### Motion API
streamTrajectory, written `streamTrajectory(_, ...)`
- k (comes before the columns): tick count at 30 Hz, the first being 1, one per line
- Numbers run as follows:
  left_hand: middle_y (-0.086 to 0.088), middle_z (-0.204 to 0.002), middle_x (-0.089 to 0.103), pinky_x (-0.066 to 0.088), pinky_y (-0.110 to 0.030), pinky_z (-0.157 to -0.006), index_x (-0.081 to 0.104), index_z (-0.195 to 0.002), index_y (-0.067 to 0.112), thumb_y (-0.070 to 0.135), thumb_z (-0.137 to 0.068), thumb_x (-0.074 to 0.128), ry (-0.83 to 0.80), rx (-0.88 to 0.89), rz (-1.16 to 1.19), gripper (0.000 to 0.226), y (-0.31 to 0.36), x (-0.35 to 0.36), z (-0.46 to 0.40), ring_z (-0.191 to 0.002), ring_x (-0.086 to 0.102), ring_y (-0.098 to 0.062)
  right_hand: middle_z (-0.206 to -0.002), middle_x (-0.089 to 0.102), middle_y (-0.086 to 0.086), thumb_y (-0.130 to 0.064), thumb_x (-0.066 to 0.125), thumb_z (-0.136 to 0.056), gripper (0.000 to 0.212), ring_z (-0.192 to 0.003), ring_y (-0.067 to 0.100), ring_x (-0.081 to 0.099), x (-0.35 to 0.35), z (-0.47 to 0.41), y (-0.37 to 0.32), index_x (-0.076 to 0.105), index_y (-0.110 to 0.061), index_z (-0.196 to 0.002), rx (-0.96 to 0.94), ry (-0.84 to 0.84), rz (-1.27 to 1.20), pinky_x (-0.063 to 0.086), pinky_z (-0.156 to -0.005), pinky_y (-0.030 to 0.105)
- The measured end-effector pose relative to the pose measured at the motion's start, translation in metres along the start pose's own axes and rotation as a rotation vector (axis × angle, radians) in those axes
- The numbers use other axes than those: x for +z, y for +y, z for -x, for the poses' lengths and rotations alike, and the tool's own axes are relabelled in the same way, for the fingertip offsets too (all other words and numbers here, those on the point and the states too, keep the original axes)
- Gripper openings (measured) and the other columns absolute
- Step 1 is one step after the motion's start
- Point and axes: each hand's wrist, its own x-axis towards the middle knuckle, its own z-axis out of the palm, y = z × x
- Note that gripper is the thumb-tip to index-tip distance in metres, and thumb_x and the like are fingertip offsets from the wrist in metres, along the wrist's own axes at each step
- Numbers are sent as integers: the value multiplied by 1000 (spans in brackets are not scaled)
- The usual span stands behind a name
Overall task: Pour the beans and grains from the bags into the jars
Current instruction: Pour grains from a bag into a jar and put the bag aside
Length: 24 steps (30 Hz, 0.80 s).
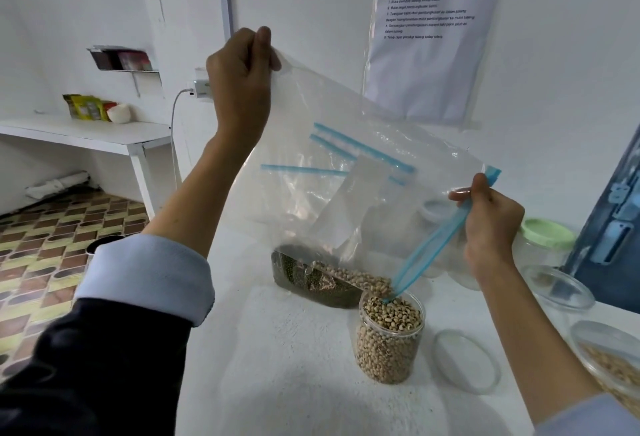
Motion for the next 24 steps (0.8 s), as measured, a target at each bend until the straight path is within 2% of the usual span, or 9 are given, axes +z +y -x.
streamTrajectory(4, 13, -52, 47, 34, -34, -56, 44, -60, 29, 36, -92, 41, -28, -5, -40, 33, -2, 5, 0, -52, 41, -16, -48, 62, -17, -30, 53, -97, 45, -65, 12, 57, -2, 0, 11, 63, -22, -54, 44, 11, -9, 47, -81, 29)
streamTrajectory(7, 14, -54, 47, 34, -28, -58, 45, -60, 31, 34, -93, 41, -61, -3, -46, 34, -1, 9, -2, -52, 41, -9, -48, 62, -16, -31, 52, -97, 45, -63, 10, 56, -4, -1, 14, 64, -22, -55, 31, 27, -7, 47, -77, 28)
streamTrajectory(11, 14, -52, 46, 32, -28, -58, 44, -59, 31, 29, -95, 42, -76, -2, -54, 36, 0, 14, -5, -52, 39, -11, -51, 64, -15, -31, 53, -97, 44, -64, 12, 57, -7, -1, 18, 64, -22, -55, 42, 35, -37, 47, -77, 28)
streamTrajectory(16, 22, -48, 50, 32, -23, -58, 45, -60, 30, 27, -96, 43, -96, 7, -59, 37, 5, 21, -10, -50, 40, -3, -50, 64, -14, -30, 54, -96, 42, -65, 9, 57, -9, 0, 18, 65, -19, -57, 69, 23, -33, 46, -76, 23)
streamTrajectory(20, 16, -53, 44, 32, -21, -57, 50, -63, 20, 24, -97, 44, -118, 35, -63, 35, 10, 26, -13, -50, 40, -2, -54, 65, -7, -30, 53, -96, 42, -64, 8, 57, -12, 0, 18, 64, -17, -58, 83, 7, -14, 45, -71, 19)
streamTrajectory(22, 16, -53, 44, 32, -23, -57, 46, -60, 28, 26, -96, 43, -118, 43, -74, 36, 12, 28, -13, -50, 40, -3, -56, 64, -6, -30, 53, -97, 42, -62, 4, 56, -14, -1, 17, 64, -17, -58, 79, 37, -10, 42, -67, 15)
streamTrajectory(24, 15, -53, 44, 33, -26, -57, 43, -59, 34, 27, -96, 43, -115, 49, -84, 38, 13, 30, -13, -50, 40, -3, -50, 63, -12, -29, 53, -96, 42, -58, 1, 56, -16, -3, 15, 64, -17, -58, 87, 44, -11, 42, -64, 11)
